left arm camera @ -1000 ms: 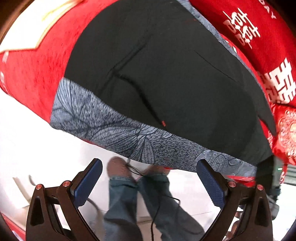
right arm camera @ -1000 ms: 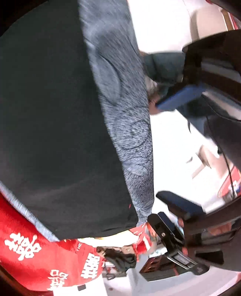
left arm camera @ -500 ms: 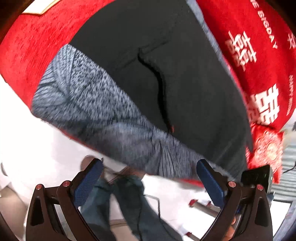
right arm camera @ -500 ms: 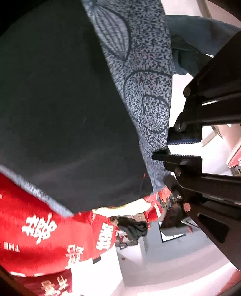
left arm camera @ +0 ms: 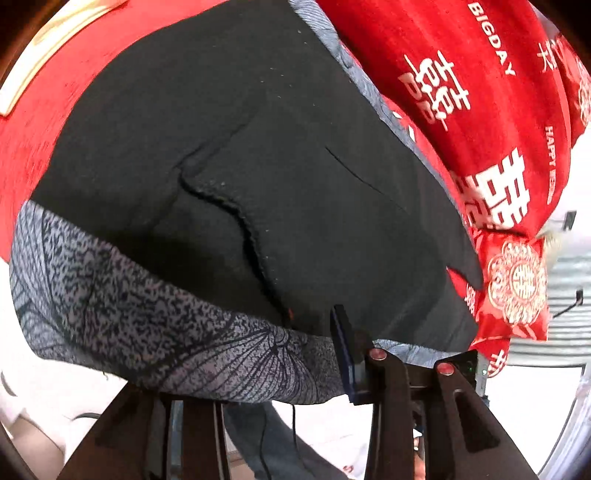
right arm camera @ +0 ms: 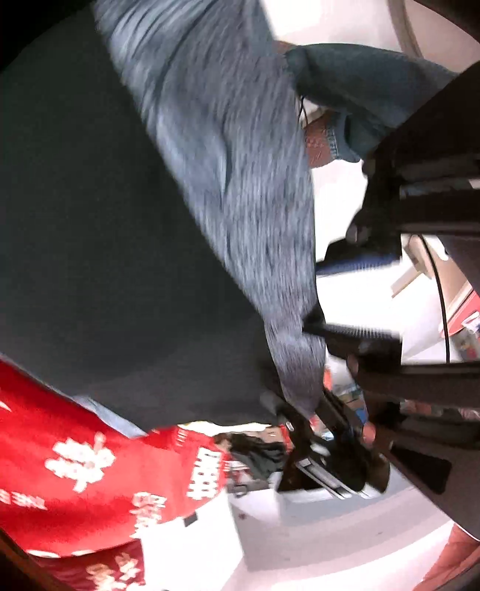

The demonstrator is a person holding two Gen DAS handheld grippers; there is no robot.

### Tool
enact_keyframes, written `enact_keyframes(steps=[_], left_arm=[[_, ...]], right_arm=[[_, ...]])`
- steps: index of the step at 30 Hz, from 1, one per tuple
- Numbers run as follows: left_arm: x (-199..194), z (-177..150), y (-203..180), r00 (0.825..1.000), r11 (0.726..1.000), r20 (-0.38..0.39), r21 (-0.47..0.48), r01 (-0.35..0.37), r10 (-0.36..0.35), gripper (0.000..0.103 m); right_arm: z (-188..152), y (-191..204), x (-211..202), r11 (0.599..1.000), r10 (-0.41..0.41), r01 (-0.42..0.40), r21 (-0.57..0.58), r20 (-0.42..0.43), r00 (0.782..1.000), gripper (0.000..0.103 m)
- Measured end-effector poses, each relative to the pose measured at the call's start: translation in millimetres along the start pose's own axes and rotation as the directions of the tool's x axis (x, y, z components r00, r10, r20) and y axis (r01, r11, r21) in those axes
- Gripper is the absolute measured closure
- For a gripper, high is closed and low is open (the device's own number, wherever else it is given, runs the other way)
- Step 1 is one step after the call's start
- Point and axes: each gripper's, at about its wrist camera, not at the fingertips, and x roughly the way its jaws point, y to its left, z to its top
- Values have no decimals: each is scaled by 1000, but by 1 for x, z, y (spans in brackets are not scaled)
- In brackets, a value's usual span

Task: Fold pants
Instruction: 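Grasp the waistband with both grippers and lift it, folding over the legs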

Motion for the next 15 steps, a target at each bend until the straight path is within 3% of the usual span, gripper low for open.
enact_keyframes(steps=[2, 7, 8, 9, 11, 15], left_arm=[[0, 0, 0, 1000, 1000, -19, 9, -9, 10, 65], [5, 1, -4, 996, 997, -54, 46, -67, 69, 65], [3, -1, -5, 995, 995, -52, 59, -81, 84, 66], [2, -1, -7, 994, 993, -48, 69, -91, 94, 72], [-6, -1, -10, 995, 993, -40, 71, -93, 96, 76], [-27, 5, -26, 996, 993, -11, 77, -90, 91, 76]], right_arm=[[-1, -17, -9, 998, 20, -23, 59, 50, 999, 56], [-2, -53, -21, 959, 145, -182, 217, 178, 973, 56], [-3, -59, -22, 945, 165, -212, 250, 197, 966, 66], [-3, -61, -26, 936, 159, -216, 278, 215, 964, 98], [-7, -47, -37, 951, 103, -161, 263, 222, 970, 97], [1, 12, -62, 995, 6, -26, 95, 203, 979, 97]])
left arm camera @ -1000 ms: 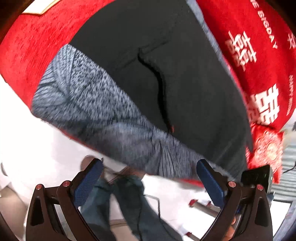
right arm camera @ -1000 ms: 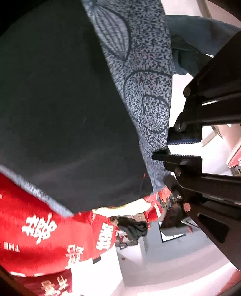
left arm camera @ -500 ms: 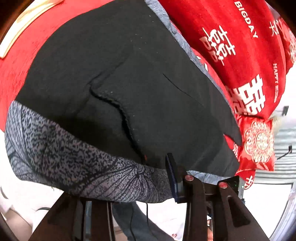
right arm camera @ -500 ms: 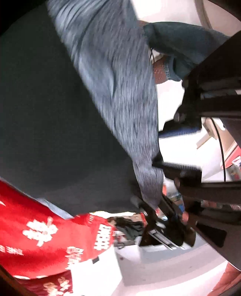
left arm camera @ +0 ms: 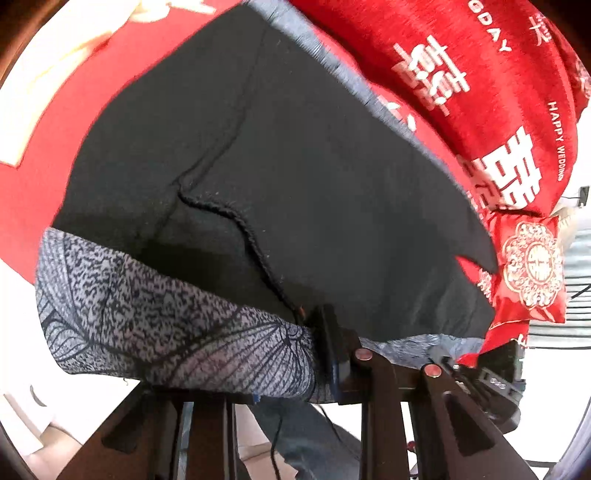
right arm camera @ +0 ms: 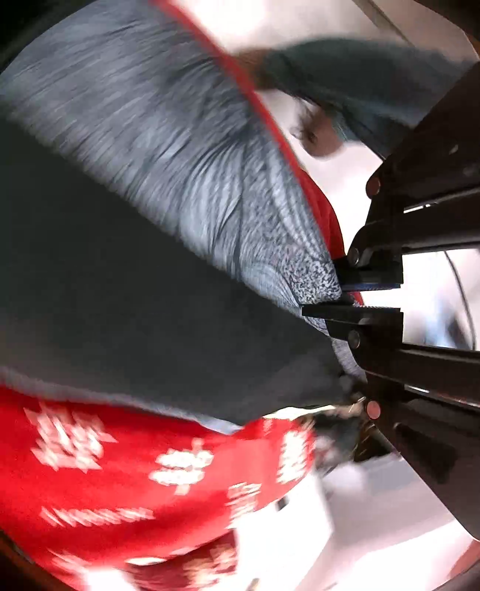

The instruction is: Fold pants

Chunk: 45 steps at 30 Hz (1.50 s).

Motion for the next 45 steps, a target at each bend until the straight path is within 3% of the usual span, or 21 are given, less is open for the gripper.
enact_keyframes(steps=[8, 14, 19, 23, 26, 29, 31, 32, 33, 37, 38, 40, 41, 43, 44, 45], left_arm=[[-37, 59, -59, 994, 999, 109, 26, 20, -22, 76], [-24, 140, -85, 990, 1000, 143, -2, -9, 9, 76], [19, 210, -76, 983, 993, 146, 3, -114, 113, 76], [63, 246, -58, 975, 982, 120, -3, -188, 187, 75], [75, 252, -48, 975, 982, 119, -29, -187, 189, 75], [61, 247, -52, 971, 979, 120, -37, -203, 206, 75], [42, 237, -62, 956, 966, 143, -10, -258, 257, 75], [30, 231, -66, 947, 960, 159, 3, -282, 278, 75], [19, 226, -69, 943, 957, 170, 9, -290, 285, 75], [3, 218, -63, 930, 945, 175, -9, -326, 322, 75], [6, 218, -58, 928, 942, 166, -20, -335, 333, 75], [14, 216, -47, 924, 935, 145, -53, -350, 354, 75], [18, 214, -41, 923, 933, 139, -69, -352, 359, 75], [26, 211, -37, 915, 926, 142, -78, -369, 377, 75], [29, 209, -35, 911, 923, 150, -76, -377, 385, 75], [32, 206, -34, 907, 921, 159, -71, -384, 390, 75]], right_arm=[[64, 106, -29, 962, -40, 32, -271, -25, 999, 97], [159, 159, -4, 928, -82, 24, -372, -142, 986, 96], [241, 174, 64, 920, -165, 49, -390, -272, 948, 94], [285, 158, 127, 906, -272, 120, -405, -343, 899, 92], [302, 148, 148, 920, -246, 101, -378, -357, 901, 93], [301, 151, 147, 921, -239, 90, -378, -369, 898, 91], [290, 172, 139, 879, -273, 81, -470, -356, 894, 68], [279, 191, 130, 840, -276, 53, -539, -342, 898, 34], [271, 203, 124, 816, -273, 34, -577, -331, 903, 17], [237, 265, 119, 674, -246, -69, -735, -312, 918, 17], [229, 283, 134, 617, -264, -81, -783, -303, 915, 17], [217, 302, 167, 525, -324, -74, -848, -280, 904, 17], [208, 309, 195, 449, -379, -52, -892, -244, 893, 18], [199, 310, 229, 352, -450, -26, -936, -193, 872, 22], [195, 309, 250, 319, -479, -38, -947, -196, 856, 28], [195, 306, 262, 314, -501, -46, -948, -207, 840, 32]])
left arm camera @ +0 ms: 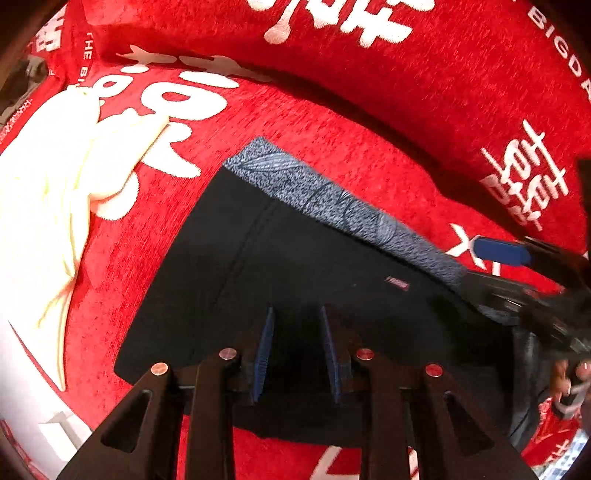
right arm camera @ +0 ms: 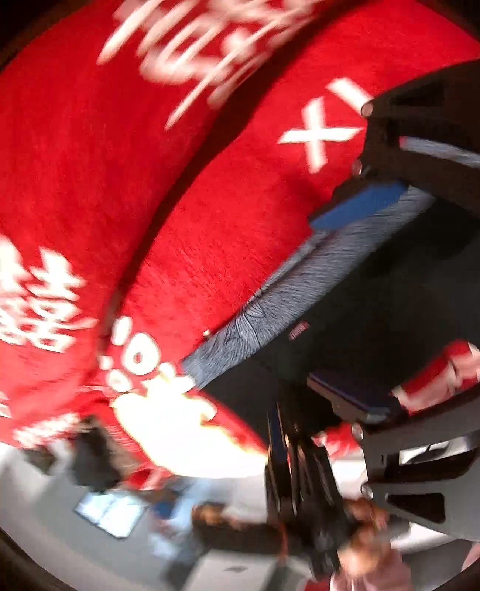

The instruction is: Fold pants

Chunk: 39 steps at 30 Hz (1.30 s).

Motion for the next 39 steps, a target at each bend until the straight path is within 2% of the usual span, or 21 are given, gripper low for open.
enact_keyframes(steps=[1, 2, 3, 5, 7, 8, 10, 11, 13, 15, 16, 18, 21, 24, 27, 29, 31, 34, 36, 39], left_arm=[[2, -3, -1, 1000, 1000, 11, 10, -6, 6, 75], [3, -6, -2, 1000, 1000, 19, 23, -13, 13, 75], [3, -9, -1, 1000, 999, 20, 31, -13, 13, 75], [3, -12, 1, 1000, 999, 17, 37, -17, 17, 75], [4, -14, 6, 1000, 999, 17, 32, -20, 19, 75], [7, -14, 9, 1000, 999, 13, 27, -17, 17, 71], [11, -15, 12, 1000, 1000, 14, 29, -10, 10, 70], [12, -15, 10, 1000, 999, 18, 44, -18, 18, 69], [12, -16, 2, 998, 993, 18, 97, -60, 59, 68], [12, -17, -5, 996, 985, 12, 147, -94, 93, 65], [10, -18, -8, 994, 982, 11, 157, -106, 105, 65], [1, -16, -13, 996, 984, 15, 152, -89, 87, 65], [-4, -13, -23, 997, 988, 17, 140, -71, 69, 65], [5, -16, -40, 994, 980, 5, 168, -107, 108, 65], [18, -27, -56, 988, 968, 7, 202, -150, 152, 64], [22, -33, -64, 983, 958, 36, 221, -181, 178, 48], [25, -35, -71, 977, 948, 43, 236, -213, 208, 45], [22, -35, -78, 975, 946, 19, 240, -218, 220, 45], [16, -39, -84, 978, 948, 7, 243, -205, 209, 45], [3, -50, -104, 982, 945, -3, 275, -179, 187, 45]], right_arm=[[3, -2, 12, 1000, 4, -4, 1, -36, 999, 35], [5, -7, 30, 1000, 12, -11, 11, -99, 995, 52], [5, -15, 41, 1000, 2, 2, 27, -148, 989, 88], [5, -27, 41, 996, 44, -31, 89, -150, 988, 91], [15, -23, 33, 995, 50, -40, 90, -115, 992, 96], [19, -25, 33, 995, 42, -32, 92, -112, 993, 98], [23, -31, 51, 994, 4, 15, 109, -175, 985, 98], [21, -37, 67, 992, -23, 50, 119, -220, 975, 97], [19, -42, 72, 985, -69, 99, 142, -206, 976, 76], [13, -52, 60, 967, -105, 137, 215, -157, 982, 41], [7, -59, 52, 957, -109, 142, 255, -138, 984, 37], [-9, -72, 27, 937, -93, 122, 327, -102, 990, 37], [-39, -79, -19, 926, -82, 80, 368, -10, 997, 37], [-78, -75, -59, 906, -44, 13, 423, 64, 997, 37], [-115, -77, -75, 882, 1, -33, 470, 66, 998, 37], [-137, -79, -68, 866, -21, 11, 500, 15, 1000, 37], [-163, -87, -64, 833, -71, 83, 548, -44, 997, 37], [-198, -100, -76, 764, -30, 5, 646, 28, 999, 37], [-216, -103, -92, 744, -38, -19, 668, 70, 997, 35], [-238, -98, -103, 723, -42, -48, 689, 114, 993, 24]])
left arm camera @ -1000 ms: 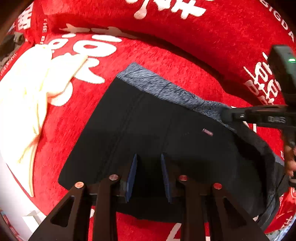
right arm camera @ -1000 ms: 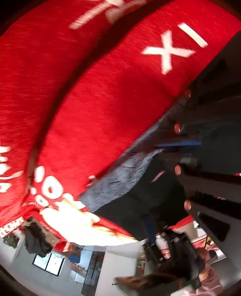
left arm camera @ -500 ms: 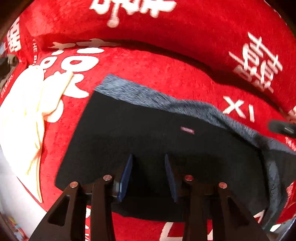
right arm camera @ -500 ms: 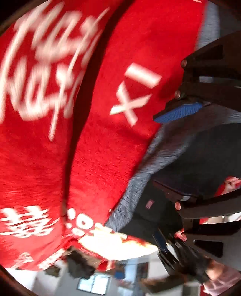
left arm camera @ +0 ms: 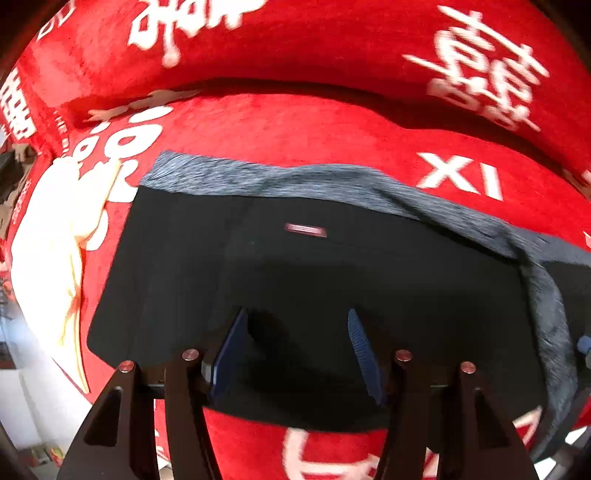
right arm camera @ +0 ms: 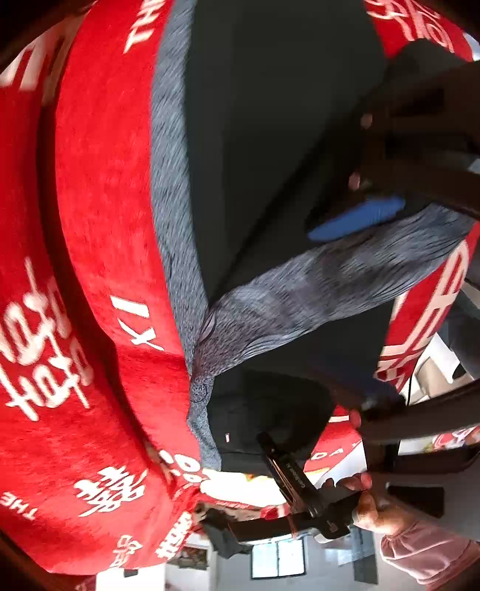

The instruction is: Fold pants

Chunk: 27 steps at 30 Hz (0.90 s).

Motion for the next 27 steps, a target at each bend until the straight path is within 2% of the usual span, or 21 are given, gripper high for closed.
enact_keyframes(steps=[4, 9, 10, 11, 12, 19, 27], left_arm=[[-9, -12, -35, 998, 997, -43, 51, 55, -53, 45], [-17, -31, -84, 986, 980, -85, 131, 151, -140, 44], [-20, -35, -94, 982, 974, -97, 146, 175, -162, 28], [-22, -37, -100, 980, 970, -102, 156, 185, -171, 6], [-25, -40, -106, 979, 966, -99, 169, 193, -178, 2], [-49, -67, -133, 973, 926, -87, 297, 231, -215, 2], [-46, -87, -141, 975, 889, -115, 401, 223, -193, 3]], right_arm=[[-23, -19, -14, 999, 6, -7, 39, 10, 1000, 24], [-52, -34, -37, 995, 1, -9, 98, 81, 997, 23], [-58, -35, -39, 993, -9, -2, 116, 96, 995, 22], [-65, -38, -42, 991, -14, 0, 133, 110, 994, 22], [-72, -40, -47, 989, -21, 2, 150, 128, 991, 22], [-133, -54, -70, 965, -84, 20, 262, 236, 968, 20], [-215, -88, -87, 917, -160, 22, 399, 316, 935, 20]])
